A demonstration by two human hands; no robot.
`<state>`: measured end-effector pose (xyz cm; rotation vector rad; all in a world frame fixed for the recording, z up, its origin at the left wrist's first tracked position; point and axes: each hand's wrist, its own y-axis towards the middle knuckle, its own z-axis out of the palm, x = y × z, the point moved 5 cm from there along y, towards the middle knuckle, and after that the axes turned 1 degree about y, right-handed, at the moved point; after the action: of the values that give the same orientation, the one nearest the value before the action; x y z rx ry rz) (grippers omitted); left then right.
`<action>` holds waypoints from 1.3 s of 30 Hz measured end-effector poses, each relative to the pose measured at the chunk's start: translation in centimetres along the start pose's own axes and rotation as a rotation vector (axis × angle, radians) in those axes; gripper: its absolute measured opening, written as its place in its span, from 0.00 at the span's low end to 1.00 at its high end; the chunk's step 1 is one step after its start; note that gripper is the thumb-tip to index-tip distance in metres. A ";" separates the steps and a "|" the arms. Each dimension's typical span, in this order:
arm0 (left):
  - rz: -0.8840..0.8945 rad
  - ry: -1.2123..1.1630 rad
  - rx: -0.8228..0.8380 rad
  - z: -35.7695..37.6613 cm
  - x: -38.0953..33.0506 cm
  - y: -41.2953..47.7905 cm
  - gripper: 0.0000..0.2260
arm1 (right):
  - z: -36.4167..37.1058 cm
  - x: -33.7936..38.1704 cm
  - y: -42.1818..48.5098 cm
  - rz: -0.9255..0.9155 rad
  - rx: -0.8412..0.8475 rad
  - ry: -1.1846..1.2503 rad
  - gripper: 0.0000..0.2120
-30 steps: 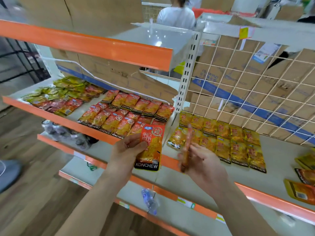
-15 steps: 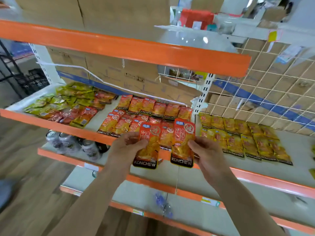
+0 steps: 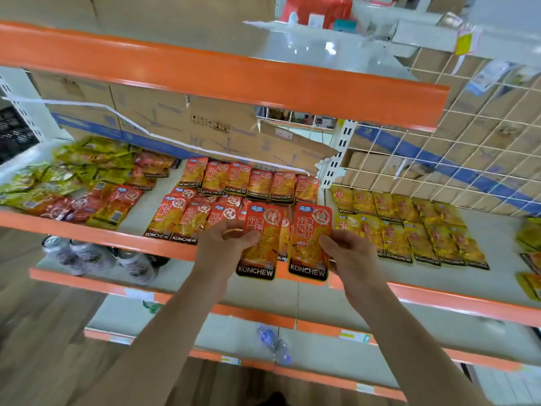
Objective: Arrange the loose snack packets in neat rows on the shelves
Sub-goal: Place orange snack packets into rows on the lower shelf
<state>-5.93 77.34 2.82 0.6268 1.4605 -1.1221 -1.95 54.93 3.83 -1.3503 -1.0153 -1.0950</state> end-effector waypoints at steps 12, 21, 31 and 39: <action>0.172 0.337 -0.023 3.9 0.2 6.4 0.18 | -0.2 -1.2 8.1 -0.070 -0.038 -0.369 0.07; 0.268 0.664 0.053 6.6 1.3 10.2 0.09 | 0.2 -3.0 10.9 -0.135 -0.078 -0.499 0.17; 0.345 0.900 0.123 6.8 2.5 12.0 0.17 | 1.5 -4.4 11.6 -0.206 -0.080 -0.730 0.13; 0.508 1.253 0.079 6.0 2.5 12.4 0.17 | 2.7 -4.6 12.0 -0.226 -0.041 -1.027 0.18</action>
<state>6.96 76.45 -2.69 1.8357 2.0608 -0.3035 8.96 56.85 -3.28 -1.9082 -1.9155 -0.5205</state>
